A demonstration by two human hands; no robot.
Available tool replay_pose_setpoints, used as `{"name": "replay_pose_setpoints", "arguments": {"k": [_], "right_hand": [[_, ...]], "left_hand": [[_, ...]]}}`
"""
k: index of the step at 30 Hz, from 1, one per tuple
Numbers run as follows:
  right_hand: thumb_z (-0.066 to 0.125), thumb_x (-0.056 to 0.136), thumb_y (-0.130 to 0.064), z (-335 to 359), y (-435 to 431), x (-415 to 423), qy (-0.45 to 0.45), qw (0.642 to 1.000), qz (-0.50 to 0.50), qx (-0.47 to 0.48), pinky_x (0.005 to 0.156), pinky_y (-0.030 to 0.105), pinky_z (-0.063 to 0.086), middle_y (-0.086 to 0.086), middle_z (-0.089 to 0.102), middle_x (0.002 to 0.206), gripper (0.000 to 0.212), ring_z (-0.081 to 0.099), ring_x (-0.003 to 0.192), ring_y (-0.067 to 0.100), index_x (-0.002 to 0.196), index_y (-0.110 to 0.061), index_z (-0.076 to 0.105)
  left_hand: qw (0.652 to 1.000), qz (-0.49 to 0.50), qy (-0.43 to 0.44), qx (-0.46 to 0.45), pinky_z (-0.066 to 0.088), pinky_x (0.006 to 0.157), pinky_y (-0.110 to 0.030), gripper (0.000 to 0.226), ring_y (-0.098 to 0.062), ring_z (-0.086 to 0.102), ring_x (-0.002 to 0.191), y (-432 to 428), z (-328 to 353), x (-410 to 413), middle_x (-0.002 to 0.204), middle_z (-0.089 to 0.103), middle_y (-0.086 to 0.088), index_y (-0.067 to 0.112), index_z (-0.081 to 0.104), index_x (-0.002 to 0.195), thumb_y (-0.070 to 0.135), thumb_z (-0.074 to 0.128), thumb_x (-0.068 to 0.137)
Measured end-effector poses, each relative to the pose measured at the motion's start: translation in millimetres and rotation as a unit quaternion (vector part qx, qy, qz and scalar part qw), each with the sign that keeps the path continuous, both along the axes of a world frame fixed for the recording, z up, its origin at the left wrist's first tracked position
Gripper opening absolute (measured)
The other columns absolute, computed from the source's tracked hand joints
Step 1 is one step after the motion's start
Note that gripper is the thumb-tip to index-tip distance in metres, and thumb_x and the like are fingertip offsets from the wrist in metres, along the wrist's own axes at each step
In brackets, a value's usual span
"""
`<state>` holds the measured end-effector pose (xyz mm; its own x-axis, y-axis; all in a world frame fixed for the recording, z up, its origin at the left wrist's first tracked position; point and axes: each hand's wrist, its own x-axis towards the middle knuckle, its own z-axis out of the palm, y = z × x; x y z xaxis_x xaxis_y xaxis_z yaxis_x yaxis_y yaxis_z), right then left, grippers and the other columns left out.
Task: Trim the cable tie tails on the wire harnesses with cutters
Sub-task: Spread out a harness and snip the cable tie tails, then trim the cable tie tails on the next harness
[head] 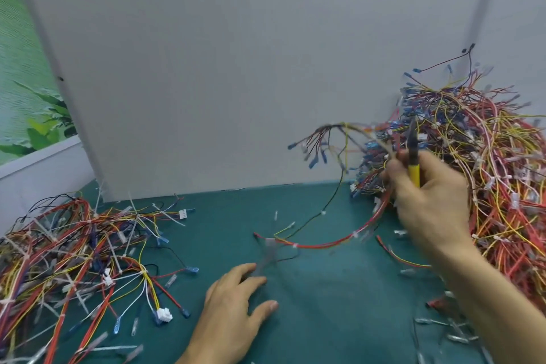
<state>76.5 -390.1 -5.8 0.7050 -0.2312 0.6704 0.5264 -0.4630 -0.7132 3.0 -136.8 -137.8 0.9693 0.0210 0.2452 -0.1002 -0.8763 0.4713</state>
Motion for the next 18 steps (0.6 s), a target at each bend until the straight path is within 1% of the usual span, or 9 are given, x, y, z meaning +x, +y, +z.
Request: {"name": "replay_pose_setpoints", "arguments": {"k": [1, 4, 7, 9, 11, 12, 14, 16, 18], "right_hand": [[0.060, 0.094, -0.025, 15.7, -6.6, 3.9, -0.014, 1.000, -0.010, 0.003, 0.062, 0.043, 0.047, 0.007, 0.064, 0.072, 0.016, 0.056, 0.064, 0.028, 0.085, -0.013, 0.065], [0.058, 0.093, -0.034, 65.4, -29.6, 20.3, -0.053, 0.998, -0.039, 0.010, 0.061, 0.029, 0.049, -0.005, 0.066, 0.076, 0.013, 0.058, 0.064, 0.008, 0.089, -0.024, 0.066], [0.059, 0.084, -0.036, 107.9, -63.6, 62.1, -0.053, 0.992, -0.112, 0.027, 0.068, 0.037, 0.055, -0.002, 0.070, 0.080, 0.011, 0.066, 0.076, 0.018, 0.081, -0.028, 0.066], [0.054, 0.077, -0.034, 129.4, -95.9, 103.3, -0.020, 0.982, -0.188, 0.033, 0.078, 0.045, 0.056, 0.008, 0.071, 0.089, 0.018, 0.066, 0.087, 0.029, 0.086, -0.023, 0.066], [0.050, 0.077, -0.030, 138.1, -130.0, 140.0, 0.040, 0.967, -0.247, 0.045, 0.074, 0.037, 0.053, 0.008, 0.066, 0.094, 0.019, 0.061, 0.089, 0.027, 0.092, -0.023, 0.060], [0.051, 0.079, -0.027, 135.4, -143.5, 151.5, 0.077, 0.956, -0.280, 0.038, 0.070, 0.033, 0.046, 0.006, 0.060, 0.094, 0.019, 0.055, 0.088, 0.023, 0.096, -0.020, 0.059], [0.060, 0.085, -0.019, 116.9, -163.1, 164.9, 0.163, 0.925, -0.343, 0.006, 0.072, 0.035, 0.042, 0.013, 0.059, 0.098, 0.022, 0.055, 0.094, 0.025, 0.104, -0.008, 0.061], [0.065, 0.085, -0.012, 93.9, -170.6, 164.9, 0.233, 0.895, -0.380, -0.028, 0.081, 0.043, 0.049, 0.024, 0.063, 0.106, 0.021, 0.061, 0.102, 0.037, 0.102, 0.001, 0.063], [0.064, 0.083, -0.009, 81.8, -168.4, 162.7, 0.243, 0.888, -0.387, -0.047, 0.086, 0.048, 0.051, 0.028, 0.063, 0.104, 0.018, 0.062, 0.100, 0.042, 0.097, 0.003, 0.063]], "left_hand": [[1.000, 0.001, -0.007, 0.004, 0.018, 0.113, -0.021, 0.047, -0.001, 0.028, 0.135, -1.0, -0.6, -0.2, 0.147, 0.021, 0.026, 0.040, 0.050, 0.130, 0.056, 0.056, 0.087], [0.999, 0.008, -0.048, -0.015, 0.023, 0.111, -0.021, 0.044, -0.005, 0.034, 0.133, -1.6, -0.2, 0.8, 0.144, 0.020, 0.030, 0.038, 0.056, 0.125, 0.052, 0.063, 0.083], [0.999, 0.003, -0.035, 0.007, 0.025, 0.110, -0.019, 0.043, -0.003, 0.031, 0.134, -1.3, 0.1, 0.5, 0.144, 0.016, 0.032, 0.044, 0.053, 0.125, 0.058, 0.058, 0.084], [1.000, -0.001, -0.022, 0.005, 0.025, 0.110, -0.020, 0.044, -0.001, 0.033, 0.134, 0.1, -2.1, 2.8, 0.144, 0.020, 0.029, 0.043, 0.056, 0.124, 0.058, 0.060, 0.083], [1.000, -0.003, -0.023, -0.015, 0.025, 0.110, -0.024, 0.050, -0.004, 0.038, 0.132, 0.8, -3.2, 4.9, 0.144, 0.026, 0.025, 0.038, 0.061, 0.120, 0.061, 0.063, 0.076], [1.000, -0.005, -0.025, -0.015, 0.026, 0.110, -0.026, 0.054, -0.006, 0.040, 0.131, 1.0, -4.2, 4.7, 0.144, 0.028, 0.024, 0.036, 0.063, 0.119, 0.064, 0.059, 0.072], [0.999, -0.011, -0.030, -0.013, 0.031, 0.109, -0.030, 0.057, -0.010, 0.045, 0.128, 2.5, -6.3, 6.6, 0.143, 0.034, 0.020, 0.034, 0.068, 0.113, 0.062, 0.054, 0.065], [0.999, -0.009, -0.040, 0.003, 0.040, 0.102, -0.037, 0.050, -0.014, 0.056, 0.118, 0.7, -6.4, 6.6, 0.137, 0.046, 0.014, 0.031, 0.074, 0.102, 0.056, 0.061, 0.061], [0.998, 0.009, -0.050, 0.030, 0.050, 0.083, -0.040, 0.037, -0.016, 0.068, 0.098, 1.3, -7.7, 8.6, 0.122, 0.063, 0.006, 0.029, 0.077, 0.085, 0.049, 0.070, 0.054]]}}
